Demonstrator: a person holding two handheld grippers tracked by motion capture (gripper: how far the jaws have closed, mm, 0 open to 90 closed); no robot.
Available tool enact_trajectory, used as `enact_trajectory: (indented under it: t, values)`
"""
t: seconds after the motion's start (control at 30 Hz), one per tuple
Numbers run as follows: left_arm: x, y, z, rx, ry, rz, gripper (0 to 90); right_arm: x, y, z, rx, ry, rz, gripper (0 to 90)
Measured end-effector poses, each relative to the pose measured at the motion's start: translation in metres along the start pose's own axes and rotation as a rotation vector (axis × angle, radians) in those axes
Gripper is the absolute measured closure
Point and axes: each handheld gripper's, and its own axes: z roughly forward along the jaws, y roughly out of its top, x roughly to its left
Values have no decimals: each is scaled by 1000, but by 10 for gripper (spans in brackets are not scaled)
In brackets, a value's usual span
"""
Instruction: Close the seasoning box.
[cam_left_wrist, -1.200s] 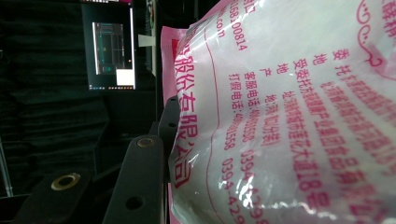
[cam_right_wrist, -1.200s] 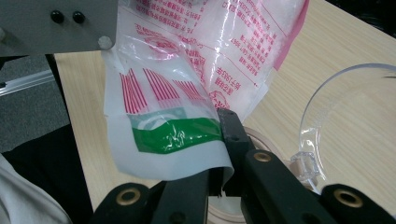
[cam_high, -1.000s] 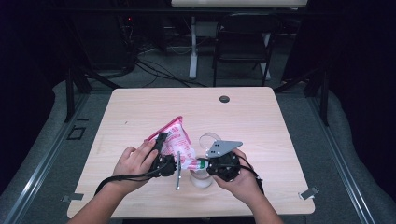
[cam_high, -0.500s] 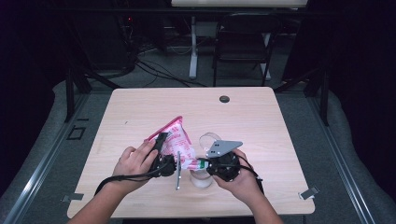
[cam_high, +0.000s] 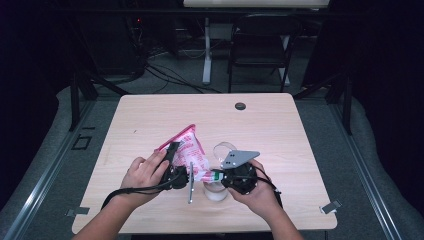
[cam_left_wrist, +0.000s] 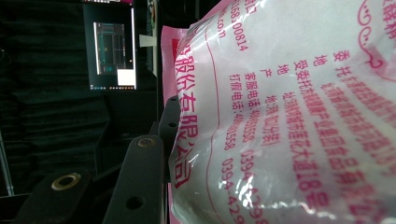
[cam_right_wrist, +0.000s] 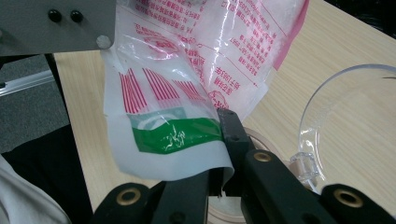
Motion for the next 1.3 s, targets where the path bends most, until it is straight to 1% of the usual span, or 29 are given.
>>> enact_trajectory:
  t: [0.13, 0.17, 0.2, 0.23, 0.43, 0.63, 0.67, 0.77, 1.0, 1.17, 1.3]
  values:
    - [0, 0, 0, -2, 4, 3, 659, 0, 0, 0, 0, 0, 1, 900]
    - [0, 0, 0, -4, 10, -2, 659, 0, 0, 0, 0, 0, 0, 900]
    - [0, 0, 0, -3, 3, -5, 659, 0, 0, 0, 0, 0, 1, 900]
    - [0, 0, -1, -5, 12, 3, 659, 0, 0, 0, 0, 0, 2, 900]
    - [-1, 0, -1, -19, 25, -6, 660, 0, 0, 0, 2, 0, 4, 900]
    - [-1, 0, -2, -17, 33, -4, 662, -1, -1, 0, 5, 3, 3, 900]
    - [-1, 0, -2, -16, 28, -10, 662, 0, -1, 0, 6, 4, 3, 900]
    - [-1, 0, -2, -20, 38, 1, 663, 0, -1, 0, 6, 5, 3, 900]
    - [-1, 0, -3, -17, 38, -2, 664, 0, -1, 0, 8, 2, 3, 900]
    - [-1, 0, -3, -25, 41, -9, 665, -1, -1, -1, 4, 2, 3, 900]
    - [-1, 1, -3, -27, 49, -8, 666, -2, -1, -2, 1, 1, 4, 900]
